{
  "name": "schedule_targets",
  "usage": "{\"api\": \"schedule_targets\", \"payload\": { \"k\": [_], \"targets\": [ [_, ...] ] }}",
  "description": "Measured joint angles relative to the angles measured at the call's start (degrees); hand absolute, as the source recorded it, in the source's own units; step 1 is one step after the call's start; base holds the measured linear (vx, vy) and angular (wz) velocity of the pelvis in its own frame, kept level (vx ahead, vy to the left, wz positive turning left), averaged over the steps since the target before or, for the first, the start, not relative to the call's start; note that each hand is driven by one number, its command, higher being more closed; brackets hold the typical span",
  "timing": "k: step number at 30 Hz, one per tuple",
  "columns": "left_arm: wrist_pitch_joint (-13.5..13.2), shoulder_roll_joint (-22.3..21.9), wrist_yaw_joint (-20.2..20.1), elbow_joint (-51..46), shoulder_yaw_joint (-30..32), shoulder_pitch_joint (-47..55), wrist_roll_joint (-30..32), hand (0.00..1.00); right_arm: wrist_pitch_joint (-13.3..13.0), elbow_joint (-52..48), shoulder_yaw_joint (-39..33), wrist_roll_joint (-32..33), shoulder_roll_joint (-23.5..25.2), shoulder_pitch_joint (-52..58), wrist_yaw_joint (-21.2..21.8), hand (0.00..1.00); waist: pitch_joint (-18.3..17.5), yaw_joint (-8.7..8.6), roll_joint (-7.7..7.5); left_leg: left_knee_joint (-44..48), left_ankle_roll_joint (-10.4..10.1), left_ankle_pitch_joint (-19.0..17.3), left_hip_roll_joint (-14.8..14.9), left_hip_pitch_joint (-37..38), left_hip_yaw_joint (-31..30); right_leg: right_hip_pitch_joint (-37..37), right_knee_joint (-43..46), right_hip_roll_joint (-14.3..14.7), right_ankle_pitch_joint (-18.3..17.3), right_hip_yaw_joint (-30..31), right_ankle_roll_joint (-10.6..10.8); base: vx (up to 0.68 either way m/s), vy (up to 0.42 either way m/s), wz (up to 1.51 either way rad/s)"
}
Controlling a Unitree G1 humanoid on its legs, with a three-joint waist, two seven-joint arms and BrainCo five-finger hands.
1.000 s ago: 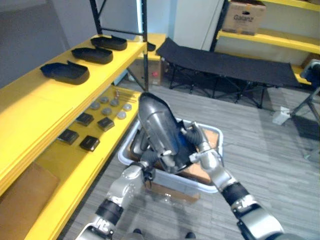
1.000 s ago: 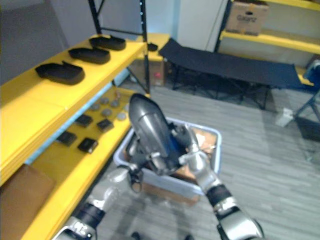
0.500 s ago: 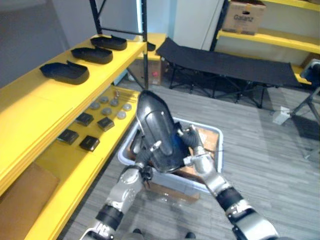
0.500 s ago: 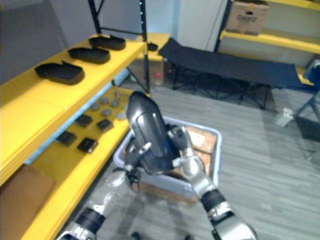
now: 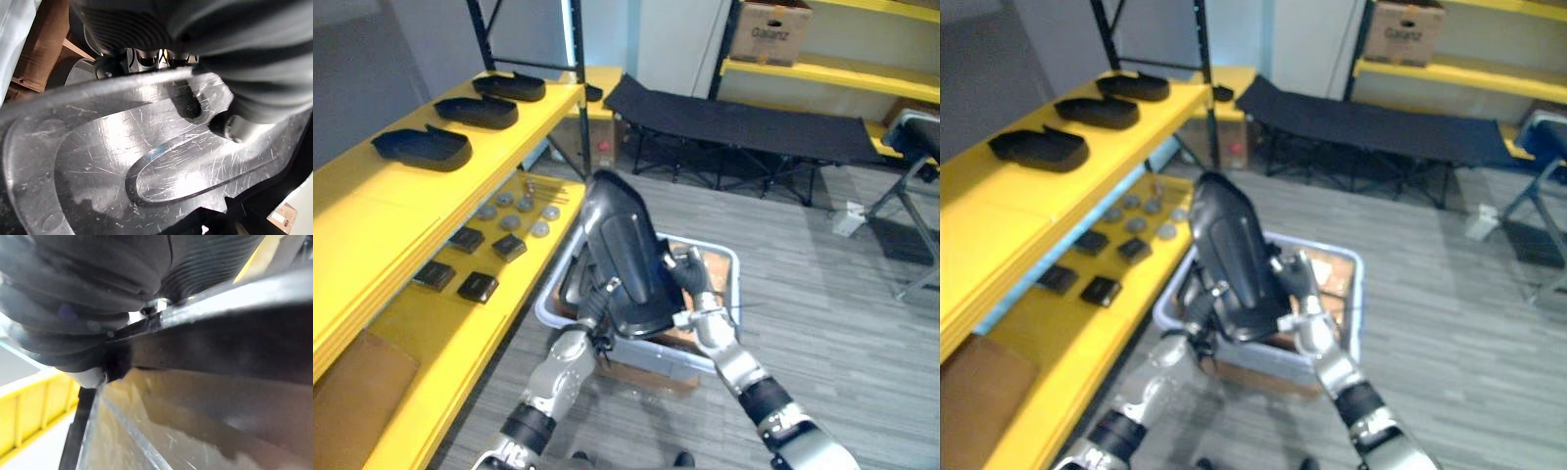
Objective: Walk over and take plastic housings, then place them on the shelf
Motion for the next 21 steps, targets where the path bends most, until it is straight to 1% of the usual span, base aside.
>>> {"api": "schedule_targets", "payload": {
  "k": [2, 7, 9, 11, 12, 13, 15, 16, 18, 21],
  "targets": [
    [-0.01, -0.09, 0.4, -0.09, -0.03, 0.0, 0.9, 1.0, 0.0, 0.01, 0.3, 0.02, -0.27, 0.0, -0.11, 1.0, 0.0, 0.01, -0.01, 0.0, 0.0, 0.0, 0.0, 0.0, -0.01, 0.0, 0.0, 0.0, 0.0, -0.01, 0.0, 0.0, 0.0, 0.0],
    [-2.27, -1.52, 3.32, -1.12, 0.21, -0.27, 16.77, 1.0, 0.0, -0.02, 0.39, 2.03, -0.47, 0.85, -1.07, 1.0, -0.02, 0.13, -0.03, -0.03, 0.0, 0.0, -0.03, -0.06, -0.06, -0.04, 0.0, 0.0, 0.0, -0.05, 0.0, 0.0, 0.0, 0.0],
    [-2.66, -1.62, 4.75, -2.08, 0.2, -0.38, 20.72, 1.0, -0.01, -0.11, 0.45, 2.41, -0.47, 1.04, -1.18, 1.0, -0.03, 0.12, -0.05, -0.02, 0.0, 0.0, -0.02, -0.1, -0.05, -0.11, 0.0, 0.01, 0.0, -0.04, 0.0, 0.0, 0.0, 0.0],
    [-3.86, -1.61, 6.32, -2.46, 0.16, -0.53, 23.95, 1.0, -0.06, -0.28, 0.64, 2.46, -0.49, 1.08, -1.18, 1.0, -0.07, -0.01, -0.12, -0.02, 0.0, 0.0, -0.01, -0.2, -0.04, -0.24, 0.0, 0.01, 0.0, -0.01, 0.0, 0.0, 0.0, 0.0],
    [-3.92, -1.61, 6.85, -2.82, 0.14, -0.53, 24.75, 1.0, -0.1, -0.28, 0.72, 2.46, -0.49, 1.12, -1.18, 1.0, -0.11, -0.04, -0.18, -0.01, 0.0, 0.0, -0.01, -0.26, -0.04, -0.3, 0.0, 0.01, 0.01, -0.01, -0.01, 0.0, 0.0, 0.0],
    [-5.04, -1.58, 7.61, -3.23, 0.14, -0.52, 26.36, 1.0, -0.57, -0.29, 0.8, 2.47, -0.5, 1.2, -1.17, 0.0, -0.19, -0.07, -0.31, 0.0, 0.0, 0.0, 0.01, -0.37, -0.04, -0.42, 0.0, 0.01, 0.03, 0.0, -0.03, 0.0, 0.0, 0.0],
    [-8.07, -1.18, 9.42, -4.19, 0.17, -0.53, 30.58, 1.0, -2.6, -0.81, 0.96, 2.61, -0.58, 1.58, -1.12, 0.0, -0.4, -0.28, -0.62, 0.09, 0.0, 0.01, 0.01, -0.73, -0.05, -0.74, 0.0, 0.0, 0.09, 0.0, -0.08, 0.0, 0.0, 0.0],
    [-8.62, -1.02, 9.99, -4.83, 0.18, -0.53, 31.48, 1.0, -3.04, -1.07, 1.21, 2.82, -0.63, 1.79, -1.1, 0.0, -0.43, -0.29, -0.67, 0.09, 0.0, 0.01, 0.02, -0.74, -0.06, -0.75, 0.0, 0.0, 0.11, 0.0, -0.09, 0.0, 0.0, 0.0],
    [-10.89, 0.52, 12.17, -7.65, 0.12, -0.83, 35.65, 1.0, -4.01, -2.17, 3.28, 3.97, -1.31, 2.56, -0.7, 0.0, -0.57, -0.51, -0.88, 0.11, 0.01, 0.01, 0.0, -0.73, -0.05, -0.74, 0.0, 0.0, 0.11, 0.01, -0.09, 0.0, 0.0, 0.0],
    [-11.32, 1.14, 14.15, -9.94, 0.07, -3.26, 39.14, 1.0, -3.31, -1.98, 6.56, 4.71, -2.19, 3.28, 0.92, 0.0, -0.76, -0.5, -1.17, 0.15, 0.01, 0.0, 0.0, -0.74, -0.05, -0.74, -0.01, 0.0, 0.14, 0.03, -0.11, 0.0, 0.0, 0.0]
  ]
}}
